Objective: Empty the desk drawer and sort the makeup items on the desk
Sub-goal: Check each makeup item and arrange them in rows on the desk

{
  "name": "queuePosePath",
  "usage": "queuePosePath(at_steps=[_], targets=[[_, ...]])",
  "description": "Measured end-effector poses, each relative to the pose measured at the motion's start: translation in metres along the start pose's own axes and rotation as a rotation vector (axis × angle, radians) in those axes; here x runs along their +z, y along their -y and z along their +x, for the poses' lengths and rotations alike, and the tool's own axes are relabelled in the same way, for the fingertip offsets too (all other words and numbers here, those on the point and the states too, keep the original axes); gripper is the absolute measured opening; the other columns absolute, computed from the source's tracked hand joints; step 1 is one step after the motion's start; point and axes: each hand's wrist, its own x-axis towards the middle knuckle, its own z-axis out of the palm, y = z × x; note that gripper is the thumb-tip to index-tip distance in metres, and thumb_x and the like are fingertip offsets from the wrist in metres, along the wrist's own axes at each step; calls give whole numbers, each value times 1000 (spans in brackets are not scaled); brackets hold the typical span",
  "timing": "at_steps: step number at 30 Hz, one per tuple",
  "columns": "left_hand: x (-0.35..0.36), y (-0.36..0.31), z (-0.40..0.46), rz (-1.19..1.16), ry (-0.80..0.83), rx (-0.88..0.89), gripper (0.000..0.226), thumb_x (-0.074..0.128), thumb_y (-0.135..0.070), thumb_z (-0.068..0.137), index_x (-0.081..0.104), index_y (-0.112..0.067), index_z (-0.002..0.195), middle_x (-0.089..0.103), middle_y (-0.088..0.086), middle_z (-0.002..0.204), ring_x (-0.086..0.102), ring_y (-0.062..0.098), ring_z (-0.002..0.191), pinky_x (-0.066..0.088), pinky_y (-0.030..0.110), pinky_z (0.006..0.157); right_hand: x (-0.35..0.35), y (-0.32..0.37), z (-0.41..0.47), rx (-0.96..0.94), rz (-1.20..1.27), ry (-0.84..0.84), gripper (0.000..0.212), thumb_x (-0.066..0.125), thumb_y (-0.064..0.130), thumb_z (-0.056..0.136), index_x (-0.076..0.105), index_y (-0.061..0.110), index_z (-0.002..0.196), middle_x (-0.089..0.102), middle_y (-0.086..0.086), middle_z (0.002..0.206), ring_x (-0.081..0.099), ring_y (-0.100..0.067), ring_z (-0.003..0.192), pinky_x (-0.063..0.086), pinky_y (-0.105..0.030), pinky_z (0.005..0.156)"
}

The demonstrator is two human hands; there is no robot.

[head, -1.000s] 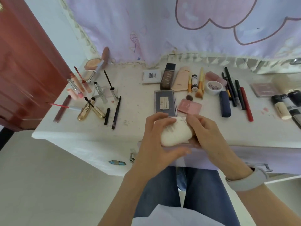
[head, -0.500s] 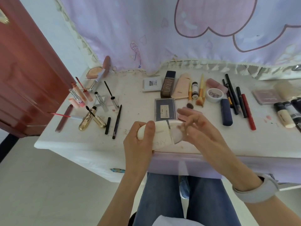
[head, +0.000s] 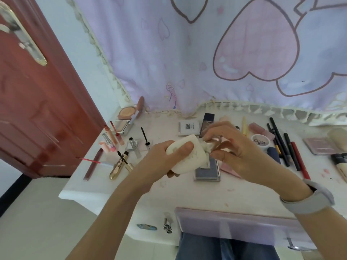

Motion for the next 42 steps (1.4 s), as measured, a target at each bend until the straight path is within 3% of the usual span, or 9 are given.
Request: queuePosePath(at_steps=[4,8,13,17,22,24,28,33,42], targets=[[-34,-24,13,-153,99,-36,42,57,-50,70,63,-12,86,61,1,63,50,14,53,40,21,49,-5,1,30,-122,-128,-31,24,42,22,85,44,36,104,40,18,117,50,-5,91,46,-21,82],[-72,-32,33,-260,89,-61,34,58,-38,77,64,-12,99,68,-13,80,59,16,81,45,28,79,-13,0,56,-92,-115,-157,26,43,26,88,43,47,104,52,9,111,54,-8,95,47,-20,83],[-120,-38,73,-309,-102,-40,33,65,-11,82,57,-7,113,66,11,109,67,19,90,55,24,69,-11,-12,95,106,-95,-284,27,50,22,92,42,46,102,57,13,98,59,-7,89,44,-14,71],[-139,-29,111,-130,-152,-29,38,77,-8,72,59,-13,105,63,7,96,64,16,79,50,22,69,8,-34,133,277,-48,-217,24,53,18,92,52,22,115,59,6,92,61,-14,83,46,-17,69],[-143,-8,157,180,-263,-49,26,74,-11,75,58,-10,96,58,2,82,52,10,63,40,16,53,39,-76,168,387,-156,-126,29,50,13,90,48,18,118,60,-8,104,59,-21,86,45,-23,66],[-145,-1,175,316,-249,-45,28,76,-15,73,56,-11,93,58,3,83,53,14,67,43,21,61,49,-92,182,400,-264,-102,33,48,11,90,49,12,123,57,-7,110,52,-16,90,36,-17,70],[-145,8,200,624,-235,-25,32,75,-22,70,52,-14,90,52,-4,81,51,16,77,39,26,65,66,-117,204,432,-406,-95,14,52,19,89,58,11,99,59,-9,95,54,-22,86,40,-28,71],[-140,26,220,771,-272,-96,38,73,-40,66,45,-22,84,52,-7,82,51,17,79,38,32,72,82,-129,218,473,-572,-103,28,50,31,91,51,8,108,58,-9,113,56,-28,106,45,-32,83],[-125,24,214,1170,-217,-38,49,60,-53,76,49,-13,102,55,4,98,47,21,84,25,34,78,87,-134,217,486,-489,-13,45,61,29,83,43,9,118,58,-10,116,55,-30,108,44,-33,80]])
